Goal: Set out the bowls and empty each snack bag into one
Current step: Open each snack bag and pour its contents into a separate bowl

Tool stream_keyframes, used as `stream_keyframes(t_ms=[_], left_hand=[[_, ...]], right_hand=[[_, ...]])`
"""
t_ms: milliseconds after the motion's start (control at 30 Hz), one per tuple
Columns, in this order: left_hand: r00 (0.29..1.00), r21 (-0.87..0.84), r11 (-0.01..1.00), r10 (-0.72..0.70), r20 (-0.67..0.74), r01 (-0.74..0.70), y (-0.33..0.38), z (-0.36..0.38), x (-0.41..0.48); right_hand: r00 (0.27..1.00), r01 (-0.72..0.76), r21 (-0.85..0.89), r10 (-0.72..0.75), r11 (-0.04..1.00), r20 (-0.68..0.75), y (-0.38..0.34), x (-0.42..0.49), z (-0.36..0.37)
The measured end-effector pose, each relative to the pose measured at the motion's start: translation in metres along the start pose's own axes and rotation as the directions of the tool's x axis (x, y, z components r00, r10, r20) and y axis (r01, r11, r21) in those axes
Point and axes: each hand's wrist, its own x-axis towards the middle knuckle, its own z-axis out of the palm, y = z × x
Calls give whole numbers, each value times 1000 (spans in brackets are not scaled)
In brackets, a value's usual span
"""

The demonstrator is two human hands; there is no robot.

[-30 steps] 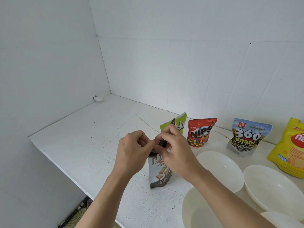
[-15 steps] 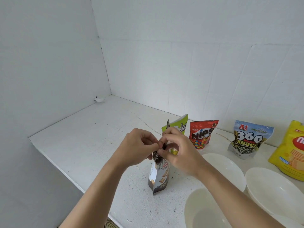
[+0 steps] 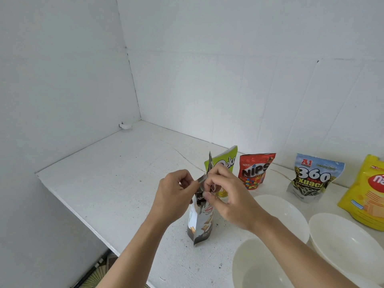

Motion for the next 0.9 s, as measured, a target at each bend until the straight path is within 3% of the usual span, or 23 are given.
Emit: stream_keyframes(t_ms=[167, 367, 467, 667, 800, 900], left_hand=[[991, 48, 998, 23, 133, -30, 2, -7, 5], [954, 171, 983, 12, 301, -67, 18, -19, 30], [957, 175, 982, 12, 291, -66, 21, -19, 34], [968, 153, 986, 19, 252, -59, 21, -6, 30], [972, 158, 983, 56, 228, -94, 21, 1, 32], [993, 190, 976, 90, 73, -103, 18, 7, 28]], right_hand=[[999, 29, -7, -29, 1000, 43, 1, 1, -4], [992, 6, -196, 19, 981, 124, 9, 10, -13], [993, -21, -152, 38, 988, 111, 12, 14, -14], [997, -33, 0, 33, 999, -69, 12, 13, -2], [985, 6, -159, -33, 987, -168, 20, 13, -1], [962, 32, -223, -90, 974, -257, 23, 10, -3]])
